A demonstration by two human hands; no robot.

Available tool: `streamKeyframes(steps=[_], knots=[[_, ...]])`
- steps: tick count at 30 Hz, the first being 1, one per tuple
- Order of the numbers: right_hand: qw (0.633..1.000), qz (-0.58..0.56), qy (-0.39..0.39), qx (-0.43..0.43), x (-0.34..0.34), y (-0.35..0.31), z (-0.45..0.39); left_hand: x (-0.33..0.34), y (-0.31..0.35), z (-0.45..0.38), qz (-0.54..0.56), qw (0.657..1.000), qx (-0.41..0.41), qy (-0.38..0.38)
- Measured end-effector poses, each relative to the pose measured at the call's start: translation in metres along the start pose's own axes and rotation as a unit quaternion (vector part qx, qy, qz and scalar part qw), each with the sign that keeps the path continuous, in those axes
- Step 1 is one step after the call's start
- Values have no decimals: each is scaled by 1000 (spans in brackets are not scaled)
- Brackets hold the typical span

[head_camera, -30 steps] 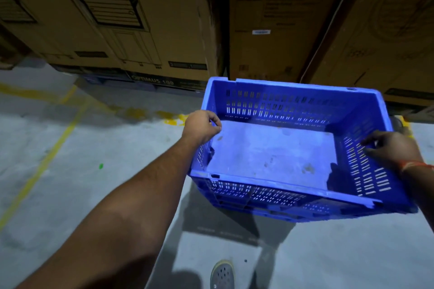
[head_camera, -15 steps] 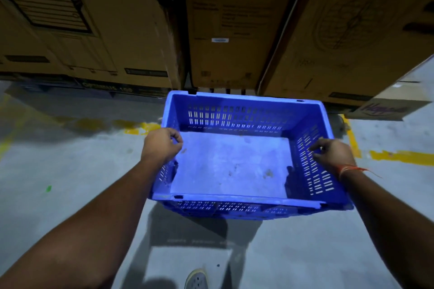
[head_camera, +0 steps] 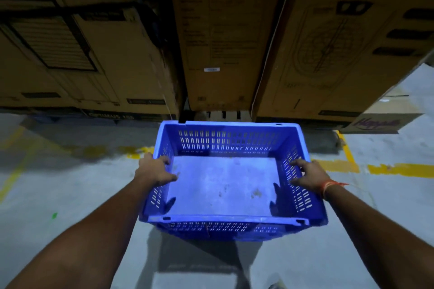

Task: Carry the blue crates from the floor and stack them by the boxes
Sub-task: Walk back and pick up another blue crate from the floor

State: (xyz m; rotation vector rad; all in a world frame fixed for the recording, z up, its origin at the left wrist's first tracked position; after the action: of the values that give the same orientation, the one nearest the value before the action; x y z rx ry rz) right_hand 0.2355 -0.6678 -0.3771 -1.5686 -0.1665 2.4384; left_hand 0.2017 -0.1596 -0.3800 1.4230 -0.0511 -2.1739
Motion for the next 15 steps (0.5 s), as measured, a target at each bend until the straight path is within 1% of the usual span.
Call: streamKeyframes(steps=[1,2,4,5,6,7,9,10,13,15], knots=[[1000,-11,11,8,-4,5,9,-4,9,11,-15,999,-13,27],[998,-27,47,10,-12,11,22,-10,25,25,-9,998,-8,69],[987,-84,138,-8,-33,21,62,-15,73,59,56,988,35,141],[977,-129,169,-12,-41,29,87,-8,100,76,93,982,67,148],[967,-175,185,-9,-44,42,111,5,130,92,128,978,104,130],[958,-215,190,1,-45,58,135,21,163,109,166,973,133,93],[941,-282,182,45,-44,100,176,61,230,143,228,957,181,2],[934,-304,174,67,-42,122,192,79,267,161,245,946,211,-30],[924,-331,160,105,-47,185,233,130,375,212,245,907,325,-104],[923,-327,165,118,-56,223,254,156,441,241,223,884,380,-157]])
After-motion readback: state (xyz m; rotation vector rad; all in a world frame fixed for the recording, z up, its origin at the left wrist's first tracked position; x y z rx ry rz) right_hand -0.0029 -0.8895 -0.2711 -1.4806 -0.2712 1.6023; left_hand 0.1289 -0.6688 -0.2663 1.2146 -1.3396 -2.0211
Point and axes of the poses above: each hand's wrist, its own z-axis away from the middle knuckle, its own x-axis out of the palm, y = z × x, the point moved 10 cm from there along -z, towards the middle knuckle, and after that the axes turned 9 degrees about z, right-handed, at the moved point
